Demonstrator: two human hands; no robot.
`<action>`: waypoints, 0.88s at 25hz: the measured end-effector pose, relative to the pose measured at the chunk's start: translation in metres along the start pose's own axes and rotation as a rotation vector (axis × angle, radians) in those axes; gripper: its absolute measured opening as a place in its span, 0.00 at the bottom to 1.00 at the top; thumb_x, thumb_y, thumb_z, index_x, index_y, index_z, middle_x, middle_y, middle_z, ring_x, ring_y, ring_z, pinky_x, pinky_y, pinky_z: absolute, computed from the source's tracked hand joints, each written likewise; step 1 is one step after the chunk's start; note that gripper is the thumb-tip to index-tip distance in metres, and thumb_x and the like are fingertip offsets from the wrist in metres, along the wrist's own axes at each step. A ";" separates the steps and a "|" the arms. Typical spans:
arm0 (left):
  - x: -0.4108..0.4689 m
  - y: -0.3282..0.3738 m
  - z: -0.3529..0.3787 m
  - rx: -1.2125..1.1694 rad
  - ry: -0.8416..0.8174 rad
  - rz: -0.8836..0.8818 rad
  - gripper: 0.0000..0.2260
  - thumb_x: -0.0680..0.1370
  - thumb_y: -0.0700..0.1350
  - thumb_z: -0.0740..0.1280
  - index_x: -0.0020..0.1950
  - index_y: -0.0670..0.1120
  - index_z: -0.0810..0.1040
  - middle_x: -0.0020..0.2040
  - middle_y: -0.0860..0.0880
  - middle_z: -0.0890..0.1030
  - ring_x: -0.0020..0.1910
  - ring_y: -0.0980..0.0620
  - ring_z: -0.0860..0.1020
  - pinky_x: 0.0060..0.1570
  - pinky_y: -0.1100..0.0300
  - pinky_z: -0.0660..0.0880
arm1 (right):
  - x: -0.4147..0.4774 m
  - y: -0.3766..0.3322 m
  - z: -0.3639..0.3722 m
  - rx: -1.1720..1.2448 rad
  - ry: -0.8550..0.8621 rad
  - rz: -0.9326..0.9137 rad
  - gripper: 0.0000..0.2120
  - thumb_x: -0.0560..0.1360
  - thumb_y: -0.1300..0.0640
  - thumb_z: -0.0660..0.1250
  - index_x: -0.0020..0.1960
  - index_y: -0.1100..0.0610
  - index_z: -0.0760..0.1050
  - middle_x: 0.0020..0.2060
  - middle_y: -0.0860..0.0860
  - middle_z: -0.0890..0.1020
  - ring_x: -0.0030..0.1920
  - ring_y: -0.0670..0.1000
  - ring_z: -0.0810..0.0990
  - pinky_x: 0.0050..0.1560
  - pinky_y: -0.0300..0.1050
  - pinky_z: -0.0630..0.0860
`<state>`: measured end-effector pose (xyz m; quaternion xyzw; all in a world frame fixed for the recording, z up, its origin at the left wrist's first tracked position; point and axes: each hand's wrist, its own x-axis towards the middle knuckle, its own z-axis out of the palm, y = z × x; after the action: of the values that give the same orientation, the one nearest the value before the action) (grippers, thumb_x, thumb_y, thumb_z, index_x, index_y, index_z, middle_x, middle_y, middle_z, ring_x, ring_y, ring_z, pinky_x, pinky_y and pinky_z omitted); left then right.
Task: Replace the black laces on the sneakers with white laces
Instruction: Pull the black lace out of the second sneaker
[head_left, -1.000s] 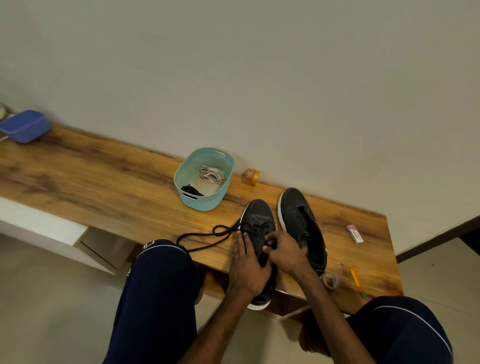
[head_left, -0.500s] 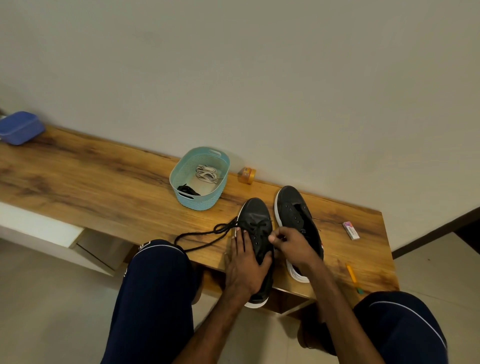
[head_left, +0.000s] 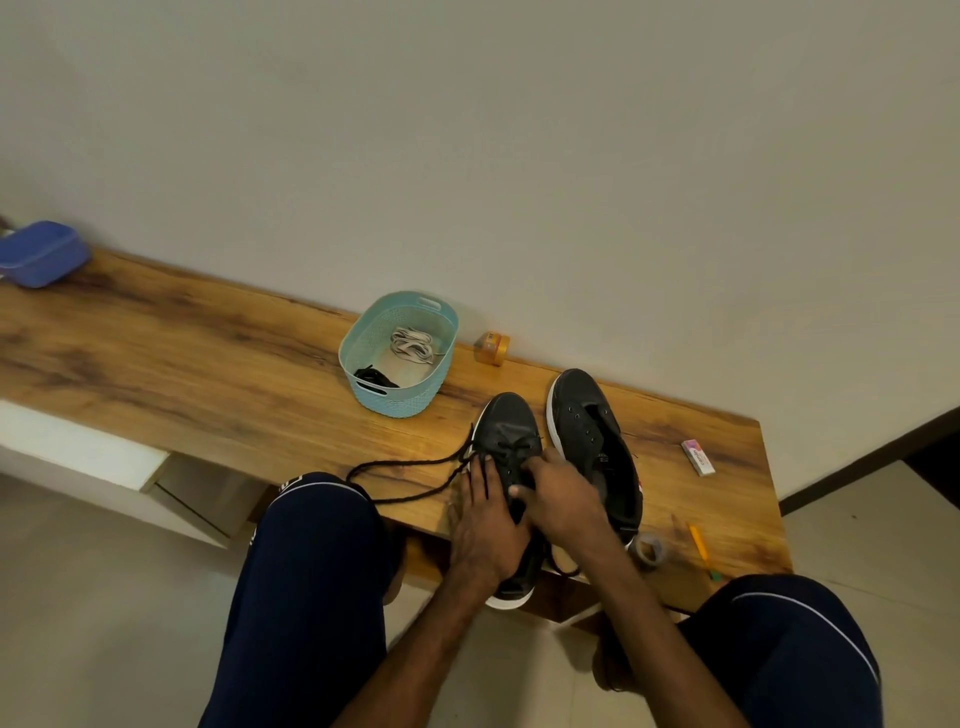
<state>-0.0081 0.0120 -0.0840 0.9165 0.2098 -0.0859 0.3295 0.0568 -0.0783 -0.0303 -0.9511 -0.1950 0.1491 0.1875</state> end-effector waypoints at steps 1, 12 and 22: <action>0.000 0.001 -0.001 0.011 0.001 -0.002 0.40 0.80 0.62 0.57 0.81 0.47 0.37 0.81 0.47 0.39 0.80 0.46 0.39 0.78 0.44 0.45 | 0.003 0.001 0.010 -0.047 0.026 0.017 0.12 0.80 0.48 0.65 0.58 0.54 0.76 0.54 0.51 0.76 0.54 0.52 0.77 0.52 0.48 0.75; 0.008 -0.006 0.000 -0.074 -0.058 0.055 0.42 0.80 0.61 0.60 0.80 0.45 0.37 0.81 0.45 0.37 0.79 0.44 0.38 0.78 0.45 0.43 | 0.014 0.026 0.012 0.270 -0.095 0.054 0.21 0.76 0.56 0.68 0.69 0.49 0.74 0.51 0.48 0.70 0.51 0.49 0.75 0.54 0.45 0.74; 0.010 -0.011 0.005 -0.064 -0.068 0.042 0.47 0.77 0.67 0.60 0.80 0.47 0.34 0.80 0.46 0.34 0.79 0.45 0.36 0.76 0.43 0.41 | -0.014 0.016 -0.038 0.548 0.010 0.051 0.05 0.80 0.60 0.63 0.47 0.54 0.75 0.44 0.48 0.78 0.48 0.47 0.77 0.47 0.44 0.74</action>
<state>-0.0043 0.0193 -0.0969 0.9063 0.1819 -0.1032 0.3674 0.0628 -0.1095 0.0002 -0.8702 -0.1226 0.1964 0.4349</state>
